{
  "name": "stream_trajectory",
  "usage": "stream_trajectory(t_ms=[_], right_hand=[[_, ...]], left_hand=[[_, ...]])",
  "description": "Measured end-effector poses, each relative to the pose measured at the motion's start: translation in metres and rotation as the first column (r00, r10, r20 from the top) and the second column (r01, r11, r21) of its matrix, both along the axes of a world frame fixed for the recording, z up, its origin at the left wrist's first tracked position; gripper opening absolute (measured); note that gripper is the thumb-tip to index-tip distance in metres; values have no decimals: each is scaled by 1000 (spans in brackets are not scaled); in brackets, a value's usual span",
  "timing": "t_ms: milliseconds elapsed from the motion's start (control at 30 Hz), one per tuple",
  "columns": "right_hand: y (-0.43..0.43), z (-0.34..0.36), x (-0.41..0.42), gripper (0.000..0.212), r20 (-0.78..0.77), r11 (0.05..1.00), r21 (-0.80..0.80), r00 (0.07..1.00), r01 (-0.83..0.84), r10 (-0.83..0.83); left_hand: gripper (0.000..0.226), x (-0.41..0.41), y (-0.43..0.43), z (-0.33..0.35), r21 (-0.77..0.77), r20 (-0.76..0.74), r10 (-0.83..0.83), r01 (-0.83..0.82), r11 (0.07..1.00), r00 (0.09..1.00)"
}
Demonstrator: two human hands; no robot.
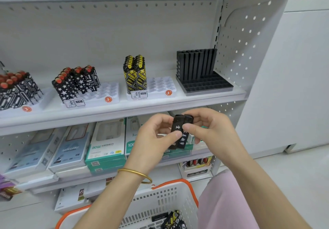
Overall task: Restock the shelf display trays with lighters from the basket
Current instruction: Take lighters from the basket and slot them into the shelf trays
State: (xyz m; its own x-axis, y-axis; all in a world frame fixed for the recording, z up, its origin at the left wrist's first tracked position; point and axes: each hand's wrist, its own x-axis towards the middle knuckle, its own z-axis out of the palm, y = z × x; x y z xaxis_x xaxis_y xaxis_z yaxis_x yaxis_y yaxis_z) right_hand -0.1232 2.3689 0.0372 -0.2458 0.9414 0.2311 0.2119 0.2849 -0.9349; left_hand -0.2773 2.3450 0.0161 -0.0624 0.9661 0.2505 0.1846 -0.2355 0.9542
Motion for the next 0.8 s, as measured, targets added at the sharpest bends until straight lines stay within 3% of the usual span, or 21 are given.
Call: stream_trajectory(t_ms=[167,433,800], right_hand=[[0,3,-1,26,-90,998,-9,994,-69,68],[-4,3,-7,24,-183,990,-32,975,-135,127],[0,23,4,35,-51,991,-43,991,-128,126]], left_hand=[[20,0,-6,1,12,-56,-61,61,998,997],[19,6,-8,2,-120,147,-144,163,979,979],[26,9,-5,13,-134,-55,-289,280,951,956]])
